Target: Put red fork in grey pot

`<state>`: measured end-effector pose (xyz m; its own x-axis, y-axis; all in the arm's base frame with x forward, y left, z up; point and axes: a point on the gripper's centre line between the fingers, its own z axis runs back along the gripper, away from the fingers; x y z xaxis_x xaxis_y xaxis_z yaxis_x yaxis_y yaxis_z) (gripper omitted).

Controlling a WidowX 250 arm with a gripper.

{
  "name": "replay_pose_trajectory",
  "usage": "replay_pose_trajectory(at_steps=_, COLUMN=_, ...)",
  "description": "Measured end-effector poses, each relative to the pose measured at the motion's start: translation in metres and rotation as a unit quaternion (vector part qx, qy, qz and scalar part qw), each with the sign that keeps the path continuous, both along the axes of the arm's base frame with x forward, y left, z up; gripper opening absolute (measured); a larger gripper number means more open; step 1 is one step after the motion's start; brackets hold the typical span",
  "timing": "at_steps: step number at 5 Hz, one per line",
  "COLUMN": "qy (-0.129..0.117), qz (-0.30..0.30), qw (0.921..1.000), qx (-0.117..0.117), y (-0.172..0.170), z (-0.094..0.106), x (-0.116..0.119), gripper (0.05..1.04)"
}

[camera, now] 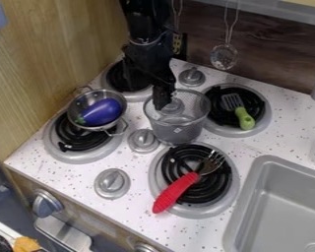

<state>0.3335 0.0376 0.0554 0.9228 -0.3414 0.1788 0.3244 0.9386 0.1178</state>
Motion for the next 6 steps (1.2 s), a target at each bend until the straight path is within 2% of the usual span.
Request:
replay_pose_trajectory(at_steps=1, qy=0.011, qz=0.004, qw=0.9999, qx=-0.002, y=0.0, z=-0.007, x=-0.001, gripper=1.0)
replay_pose_trajectory(at_steps=2, qy=0.034, qz=0.02, qw=0.9992, qx=0.0, y=-0.017, z=-0.007, x=-0.01, gripper=1.0)
replay_pose_trajectory(at_steps=3, qy=0.05, qz=0.024, qw=0.9982, qx=-0.022, y=-0.031, z=0.006, x=-0.019, gripper=1.0)
replay_pose_trajectory(at_steps=4, qy=0.051, qz=0.035, qw=0.9961, qx=-0.063, y=-0.061, z=0.009, x=-0.027, gripper=1.0)
replay_pose_trajectory(at_steps=5, qy=0.048, qz=0.042, qw=0.9952, qx=-0.075, y=-0.079, z=-0.003, x=-0.035, gripper=1.0)
replay_pose_trajectory(at_steps=6, qy=0.045, qz=0.066, qw=0.9939, qx=-0.076, y=-0.099, z=-0.023, x=-0.053, gripper=1.0)
